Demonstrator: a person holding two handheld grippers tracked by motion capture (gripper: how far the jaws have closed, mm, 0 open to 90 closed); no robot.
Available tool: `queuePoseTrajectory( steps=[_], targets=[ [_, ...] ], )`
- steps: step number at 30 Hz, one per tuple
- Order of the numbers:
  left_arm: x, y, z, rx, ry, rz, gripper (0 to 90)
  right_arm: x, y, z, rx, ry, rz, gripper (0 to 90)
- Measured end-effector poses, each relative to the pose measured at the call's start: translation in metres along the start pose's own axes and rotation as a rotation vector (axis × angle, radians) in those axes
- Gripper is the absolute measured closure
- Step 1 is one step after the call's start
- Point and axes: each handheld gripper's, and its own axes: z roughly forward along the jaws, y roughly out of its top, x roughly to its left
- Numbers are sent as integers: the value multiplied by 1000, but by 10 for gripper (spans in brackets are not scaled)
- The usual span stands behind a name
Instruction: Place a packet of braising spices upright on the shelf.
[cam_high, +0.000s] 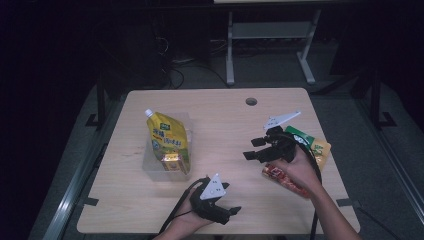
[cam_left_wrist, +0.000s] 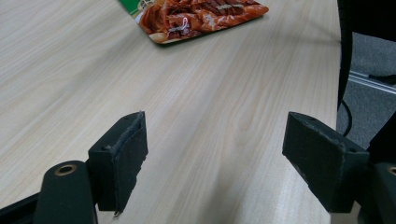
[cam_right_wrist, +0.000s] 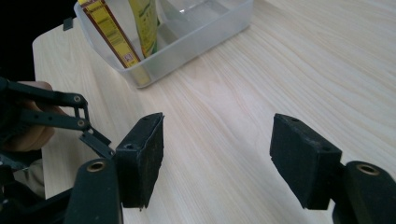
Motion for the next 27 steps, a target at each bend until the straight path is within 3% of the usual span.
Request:
queuePoseTrajectory(
  steps=[15,27],
  targets=[
    [2,3,1,10,1,-4,230,-13,-29,-17,4,-54,64,324],
    [9,14,8,8,10,-18,255,-22,-52,-33,4,-98,124,314]
  ],
)
